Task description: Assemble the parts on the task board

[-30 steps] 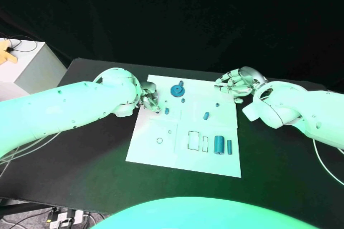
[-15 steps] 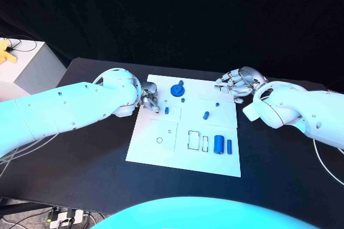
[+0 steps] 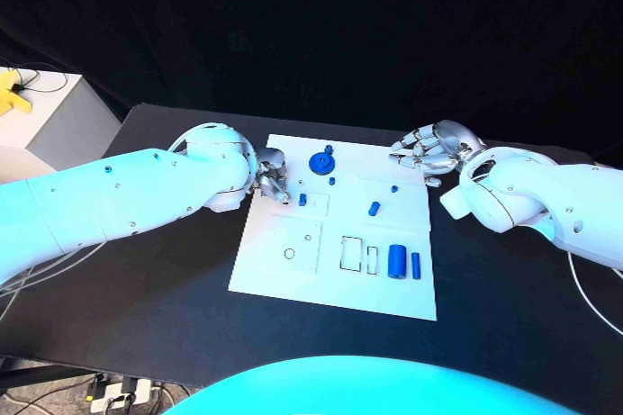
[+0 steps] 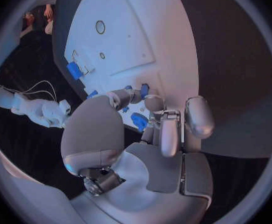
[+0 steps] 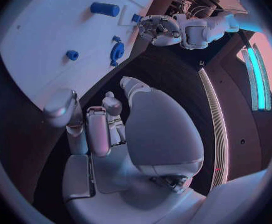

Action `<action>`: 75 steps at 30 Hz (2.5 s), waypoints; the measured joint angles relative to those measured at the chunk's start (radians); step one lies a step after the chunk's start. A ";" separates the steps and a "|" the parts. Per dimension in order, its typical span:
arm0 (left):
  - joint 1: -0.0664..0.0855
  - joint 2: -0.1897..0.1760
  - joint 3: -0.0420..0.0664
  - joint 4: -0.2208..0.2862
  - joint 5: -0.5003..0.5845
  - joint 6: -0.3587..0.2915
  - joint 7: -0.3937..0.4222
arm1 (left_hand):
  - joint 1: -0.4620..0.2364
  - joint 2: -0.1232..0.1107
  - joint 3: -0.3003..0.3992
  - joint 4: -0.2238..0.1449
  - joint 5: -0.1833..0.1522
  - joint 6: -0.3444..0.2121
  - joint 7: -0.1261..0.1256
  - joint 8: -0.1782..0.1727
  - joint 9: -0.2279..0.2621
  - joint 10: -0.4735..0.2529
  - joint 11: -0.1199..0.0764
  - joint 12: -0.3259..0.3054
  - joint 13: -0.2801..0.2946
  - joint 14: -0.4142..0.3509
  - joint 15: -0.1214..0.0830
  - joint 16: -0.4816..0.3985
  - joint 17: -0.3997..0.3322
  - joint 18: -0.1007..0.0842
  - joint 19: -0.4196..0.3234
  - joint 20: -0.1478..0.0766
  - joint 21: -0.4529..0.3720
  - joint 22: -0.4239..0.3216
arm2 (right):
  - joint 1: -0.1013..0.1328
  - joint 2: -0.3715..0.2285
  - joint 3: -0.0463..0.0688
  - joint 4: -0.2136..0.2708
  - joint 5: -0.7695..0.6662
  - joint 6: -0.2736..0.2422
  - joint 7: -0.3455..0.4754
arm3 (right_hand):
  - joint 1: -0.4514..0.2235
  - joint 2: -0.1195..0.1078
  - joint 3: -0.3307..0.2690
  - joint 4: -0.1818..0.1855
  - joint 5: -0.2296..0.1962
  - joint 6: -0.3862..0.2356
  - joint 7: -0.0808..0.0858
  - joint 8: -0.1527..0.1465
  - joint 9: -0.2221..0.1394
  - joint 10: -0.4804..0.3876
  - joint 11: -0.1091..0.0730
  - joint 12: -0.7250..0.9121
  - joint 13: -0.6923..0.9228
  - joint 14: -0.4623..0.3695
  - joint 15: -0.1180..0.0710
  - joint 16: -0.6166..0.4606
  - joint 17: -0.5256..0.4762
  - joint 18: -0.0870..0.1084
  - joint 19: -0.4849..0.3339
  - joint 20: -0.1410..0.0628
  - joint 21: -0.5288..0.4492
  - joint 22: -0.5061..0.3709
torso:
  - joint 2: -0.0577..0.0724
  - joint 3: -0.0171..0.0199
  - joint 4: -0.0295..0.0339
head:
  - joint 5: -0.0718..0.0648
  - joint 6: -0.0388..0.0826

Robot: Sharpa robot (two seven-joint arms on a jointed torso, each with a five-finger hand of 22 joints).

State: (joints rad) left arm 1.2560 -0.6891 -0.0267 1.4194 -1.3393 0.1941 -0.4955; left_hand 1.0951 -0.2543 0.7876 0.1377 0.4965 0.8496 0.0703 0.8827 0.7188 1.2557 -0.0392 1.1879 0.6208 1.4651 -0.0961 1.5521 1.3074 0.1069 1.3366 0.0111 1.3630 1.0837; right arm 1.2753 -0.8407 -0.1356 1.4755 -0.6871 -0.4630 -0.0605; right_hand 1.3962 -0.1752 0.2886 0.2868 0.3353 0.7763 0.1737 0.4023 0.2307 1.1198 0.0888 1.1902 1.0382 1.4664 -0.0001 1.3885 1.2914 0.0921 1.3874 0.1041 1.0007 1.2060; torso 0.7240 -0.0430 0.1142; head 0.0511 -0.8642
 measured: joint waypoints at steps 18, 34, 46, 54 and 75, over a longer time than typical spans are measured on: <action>-0.005 -0.008 -0.005 -0.002 0.061 -0.044 -0.002 | -0.046 -0.006 -0.004 -0.004 -0.005 0.005 -0.016 -0.011 0.008 0.004 -0.002 -0.032 -0.036 0.000 0.000 -0.009 0.000 0.000 -0.013 0.001 -0.020 -0.042 | 0.000 -0.002 0.000 0.001 0.000 0.000 0.000 | 0.000 0.000 0.003 -0.003 0.000 0.000 0.000 0.000 0.000 0.000 0.000 0.000 -0.002 0.000 0.000 0.000 -0.002 0.000 0.000 0.000 0.000 0.000 | 0.000 0.0008 -0.0006 | 0.001 0.002; -0.009 -0.007 -0.008 -0.008 0.077 -0.078 -0.004 | -0.055 -0.013 -0.007 -0.007 -0.011 0.008 -0.026 -0.022 0.008 -0.018 0.009 -0.053 -0.066 0.000 0.000 -0.017 0.000 0.000 -0.029 0.000 -0.041 -0.074 | 0.000 -0.003 0.000 0.002 0.001 0.000 0.001 | 0.000 0.000 0.003 -0.003 0.000 0.000 0.000 0.000 0.000 0.000 0.000 0.000 -0.002 0.000 0.000 0.000 -0.002 0.000 0.000 0.000 0.000 0.000 | 0.001 0.0005 -0.0008 | 0.001 0.001; -0.008 -0.001 -0.007 -0.026 0.079 -0.081 0.000 | -0.055 -0.013 -0.150 0.054 -0.011 0.009 -0.038 -0.037 0.018 -0.104 0.002 -0.067 -0.101 0.002 0.002 -0.036 0.000 0.000 -0.059 0.015 -0.082 -0.134 | 0.000 -0.004 0.000 0.002 0.001 -0.001 0.001 | -0.005 0.005 0.003 -0.003 0.006 -0.006 -0.001 0.000 0.000 0.000 0.000 0.000 -0.004 0.000 0.000 0.000 -0.003 0.000 0.000 0.000 -0.005 -0.002 | 0.000 -0.0002 -0.0006 | -0.001 0.000; -0.008 0.001 -0.007 -0.033 0.078 -0.079 0.003 | -0.049 -0.017 -0.248 0.102 -0.014 -0.001 -0.028 -0.043 0.021 -0.123 0.014 -0.071 -0.114 0.000 0.008 -0.043 0.000 0.000 -0.070 0.019 -0.098 -0.158 | 0.000 -0.005 0.000 0.002 0.001 -0.001 0.001 | -0.005 0.005 0.003 -0.003 0.006 -0.006 -0.001 0.000 0.000 0.000 0.000 0.000 -0.005 0.000 0.000 0.000 -0.004 0.000 0.000 0.000 -0.005 -0.002 | 0.000 -0.0003 -0.0004 | -0.002 -0.001; -0.008 -0.010 -0.006 -0.029 0.075 -0.079 0.008 | -0.038 -0.018 -0.343 0.155 -0.024 -0.005 -0.024 -0.049 0.023 -0.137 0.021 -0.071 -0.121 0.000 0.014 -0.047 0.000 0.000 -0.077 0.027 -0.109 -0.173 | 0.000 -0.009 0.000 0.001 0.001 -0.003 0.002 | -0.009 0.001 0.003 -0.003 0.005 -0.006 -0.001 0.000 -0.001 -0.001 -0.001 0.000 -0.006 0.000 0.000 0.000 -0.004 0.000 0.000 0.000 -0.005 -0.003 | 0.000 -0.0003 -0.0013 | -0.004 0.003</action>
State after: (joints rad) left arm 1.2476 -0.6995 -0.0326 1.3906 -1.2639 0.1155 -0.4878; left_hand 1.0570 -0.2719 0.4449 0.2931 0.4729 0.8447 0.0464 0.8335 0.7420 1.1185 -0.0177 1.1173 0.4999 1.4650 -0.0818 1.5056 1.3074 0.1072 1.2593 0.0376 1.2535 0.9105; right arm 1.2750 -0.8493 -0.1358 1.4761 -0.6859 -0.4659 -0.0584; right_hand 1.3869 -0.1737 0.2913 0.2840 0.3408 0.7703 0.1727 0.4022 0.2301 1.1187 0.0878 1.1902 1.0320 1.4664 -0.0001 1.3885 1.2873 0.0921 1.3875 0.1041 0.9961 1.2027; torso 0.7241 -0.0433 0.1128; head 0.0472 -0.8616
